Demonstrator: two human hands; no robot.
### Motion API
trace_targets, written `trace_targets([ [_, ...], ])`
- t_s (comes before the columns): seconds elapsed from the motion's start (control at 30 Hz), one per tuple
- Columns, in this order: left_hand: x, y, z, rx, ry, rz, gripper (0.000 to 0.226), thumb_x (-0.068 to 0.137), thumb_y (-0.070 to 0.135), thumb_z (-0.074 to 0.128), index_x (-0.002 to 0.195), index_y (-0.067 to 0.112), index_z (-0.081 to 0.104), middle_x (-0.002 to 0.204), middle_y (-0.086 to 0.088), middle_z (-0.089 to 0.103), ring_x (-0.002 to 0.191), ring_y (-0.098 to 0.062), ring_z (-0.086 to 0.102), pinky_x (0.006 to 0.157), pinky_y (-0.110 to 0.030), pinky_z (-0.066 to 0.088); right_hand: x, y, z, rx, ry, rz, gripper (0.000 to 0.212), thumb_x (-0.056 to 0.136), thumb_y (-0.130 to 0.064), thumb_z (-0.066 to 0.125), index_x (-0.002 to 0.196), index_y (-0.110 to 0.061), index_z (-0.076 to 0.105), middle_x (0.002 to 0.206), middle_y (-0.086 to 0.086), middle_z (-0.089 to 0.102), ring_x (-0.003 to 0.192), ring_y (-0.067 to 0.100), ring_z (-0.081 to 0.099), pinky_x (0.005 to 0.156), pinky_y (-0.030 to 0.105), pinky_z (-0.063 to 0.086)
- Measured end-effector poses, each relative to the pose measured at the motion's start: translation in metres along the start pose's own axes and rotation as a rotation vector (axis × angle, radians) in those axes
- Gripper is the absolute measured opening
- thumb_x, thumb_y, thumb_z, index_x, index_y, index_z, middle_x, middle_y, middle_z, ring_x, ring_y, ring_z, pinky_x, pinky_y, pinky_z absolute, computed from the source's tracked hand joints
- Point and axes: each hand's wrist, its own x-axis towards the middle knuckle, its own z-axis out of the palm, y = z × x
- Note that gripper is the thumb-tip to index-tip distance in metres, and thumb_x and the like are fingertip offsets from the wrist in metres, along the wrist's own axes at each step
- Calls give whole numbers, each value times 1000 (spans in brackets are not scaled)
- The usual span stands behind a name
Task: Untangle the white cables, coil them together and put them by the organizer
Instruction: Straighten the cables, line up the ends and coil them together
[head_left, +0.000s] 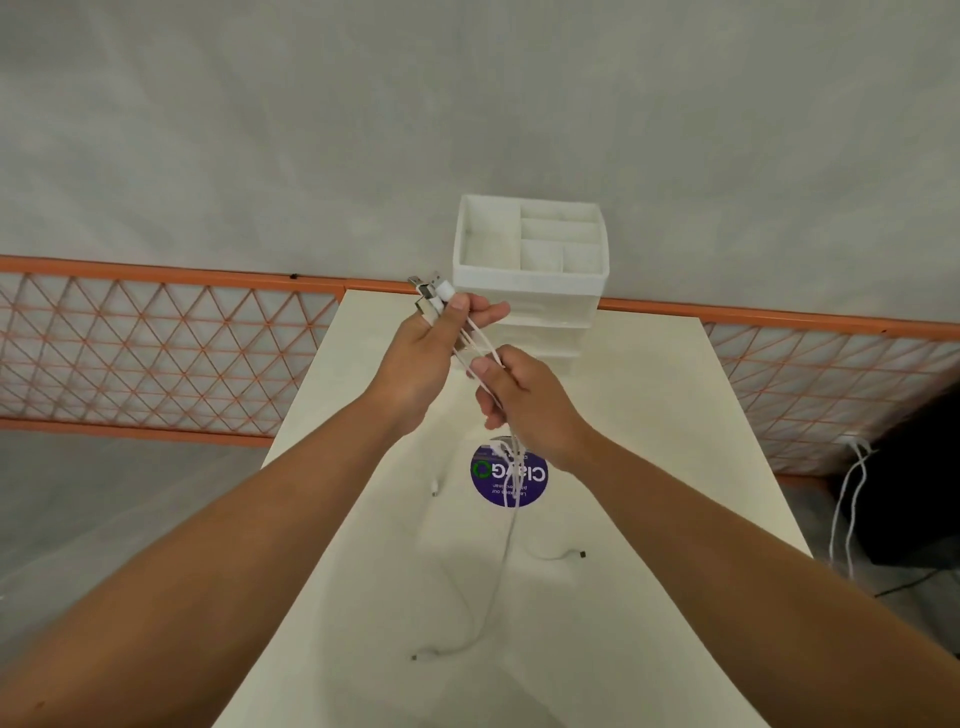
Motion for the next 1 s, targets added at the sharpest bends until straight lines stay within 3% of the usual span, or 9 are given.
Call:
trace_targets([
  [0.07,-1,-2,-3,-54,5,5,36,105,34,34,118,10,57,115,2,73,96,-3,69,78,-18,51,-5,2,0,40,-7,-13,31,99,-31,46,86,-6,60,53,-1,48,40,6,38,45,23,36],
  [0.17,-3,-7,-6,-179,11,-15,39,105,37,33,133,16,50,117,-3,73,111,-14,67,94,-30,51,-8,4,-2,127,-59,35,33,97,-37,50,85,-13,69,50,-3,46,43,8,33,45,23,29],
  [0.27,-6,-12,-5,-228,26,-53,33,105,35,34,118,14,56,106,-8,76,107,-20,70,97,-34,51,-10,6,-8,74,-110,68,32,95,-39,52,83,-18,73,49,-5,53,45,11,37,47,21,34],
  [0.33,-8,-13,-4,-217,34,-71,33,105,35,34,101,12,57,100,-9,77,103,-21,71,91,-29,53,-12,8,-11,4,-119,88,41,95,-42,51,74,-14,71,48,-4,55,43,12,42,48,20,39],
  [0.43,-10,-16,-4,-172,29,-76,39,104,37,34,98,9,59,100,-13,76,99,-24,73,86,-26,55,-15,11,-11,-85,-81,108,50,95,-45,48,63,-12,66,41,-5,51,38,7,43,48,14,40],
  [0.6,-7,-20,-8,-159,-68,-125,42,103,38,36,118,9,63,112,-12,74,106,-24,70,96,-36,53,-12,16,-14,-138,-82,50,35,99,-39,43,96,-12,66,40,-6,49,39,5,42,47,13,39],
  [0.7,-4,-17,-9,-151,-117,-121,30,104,28,41,107,9,63,108,-12,75,106,-26,70,96,-36,53,-12,17,-16,-83,-136,65,31,100,-34,44,88,-12,62,47,-3,47,43,10,40,47,19,38],
  [0.87,1,-15,-12,-189,36,-67,30,105,29,37,89,12,56,97,-10,77,99,-24,73,87,-28,56,-11,14,-25,-69,-231,92,35,99,-35,45,75,-13,58,52,-3,45,48,11,38,51,17,38],
  [1.0,4,-29,-31,-322,213,-86,30,105,28,38,86,12,55,94,-12,77,97,-27,73,88,-34,56,-12,19,-40,-204,-248,103,35,99,-35,45,73,-16,59,56,-10,41,48,4,35,51,15,33],
])
